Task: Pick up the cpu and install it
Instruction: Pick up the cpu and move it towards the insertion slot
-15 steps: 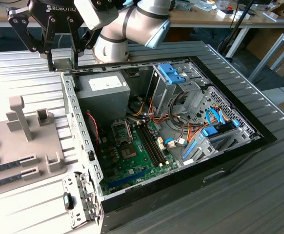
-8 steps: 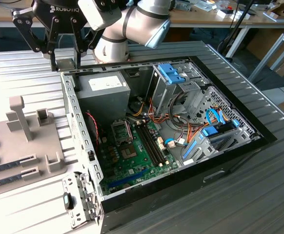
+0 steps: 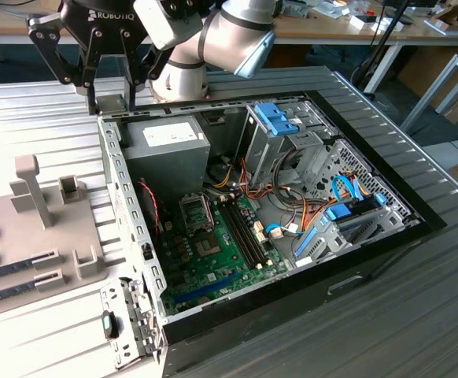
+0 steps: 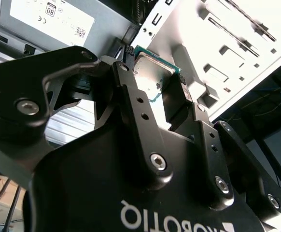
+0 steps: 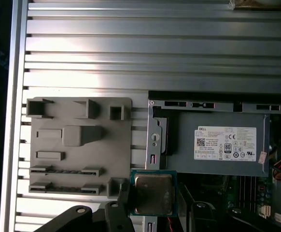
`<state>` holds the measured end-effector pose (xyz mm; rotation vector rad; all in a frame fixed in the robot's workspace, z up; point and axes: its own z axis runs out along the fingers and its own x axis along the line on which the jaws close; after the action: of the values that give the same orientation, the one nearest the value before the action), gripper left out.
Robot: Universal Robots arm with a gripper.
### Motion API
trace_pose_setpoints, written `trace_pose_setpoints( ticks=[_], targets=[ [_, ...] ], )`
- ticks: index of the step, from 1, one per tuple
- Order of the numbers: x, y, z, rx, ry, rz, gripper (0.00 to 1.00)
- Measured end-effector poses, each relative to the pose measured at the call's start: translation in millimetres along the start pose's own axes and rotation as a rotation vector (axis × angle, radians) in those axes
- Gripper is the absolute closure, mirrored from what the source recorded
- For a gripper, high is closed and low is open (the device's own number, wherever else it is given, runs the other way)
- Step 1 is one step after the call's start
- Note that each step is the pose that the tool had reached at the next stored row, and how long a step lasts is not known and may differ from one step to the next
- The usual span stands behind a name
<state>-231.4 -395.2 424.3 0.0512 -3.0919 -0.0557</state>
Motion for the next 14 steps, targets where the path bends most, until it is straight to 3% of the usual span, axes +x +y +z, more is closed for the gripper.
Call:
trace_pose_setpoints(
  ticks=[14],
  targets=[
    [-8.7,-0.3,0.7,0.0001,0.0000,0.000,0.53]
  ],
)
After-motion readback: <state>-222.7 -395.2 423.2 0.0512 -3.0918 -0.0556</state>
